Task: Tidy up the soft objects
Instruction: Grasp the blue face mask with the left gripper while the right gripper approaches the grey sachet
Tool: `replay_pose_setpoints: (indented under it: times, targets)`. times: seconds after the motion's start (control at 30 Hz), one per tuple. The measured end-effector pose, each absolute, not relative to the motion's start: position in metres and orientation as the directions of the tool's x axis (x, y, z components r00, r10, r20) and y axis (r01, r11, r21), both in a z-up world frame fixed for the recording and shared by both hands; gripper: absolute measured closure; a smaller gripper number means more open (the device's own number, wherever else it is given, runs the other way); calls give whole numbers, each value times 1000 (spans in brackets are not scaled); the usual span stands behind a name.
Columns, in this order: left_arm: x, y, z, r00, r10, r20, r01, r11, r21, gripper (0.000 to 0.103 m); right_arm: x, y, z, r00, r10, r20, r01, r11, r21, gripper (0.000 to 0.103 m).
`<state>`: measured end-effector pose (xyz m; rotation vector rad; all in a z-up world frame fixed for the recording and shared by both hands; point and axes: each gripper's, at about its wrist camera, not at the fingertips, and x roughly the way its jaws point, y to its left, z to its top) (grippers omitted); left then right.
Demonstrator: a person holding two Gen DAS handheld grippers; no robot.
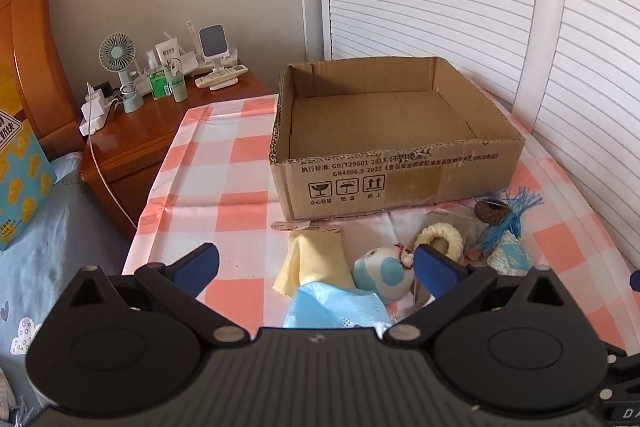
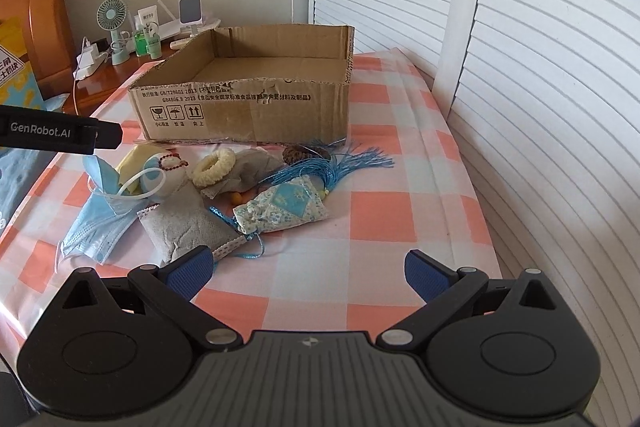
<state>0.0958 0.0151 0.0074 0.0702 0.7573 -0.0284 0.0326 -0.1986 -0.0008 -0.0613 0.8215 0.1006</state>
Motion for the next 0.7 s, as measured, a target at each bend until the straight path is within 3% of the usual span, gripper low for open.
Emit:
replay_pose_setpoints:
  times: [0.7]
  targets:
    - [84,51,-52,635,23,-772,-2,1000,28,0,46,-189,-13,647,80,-758,-149,989,-22,0]
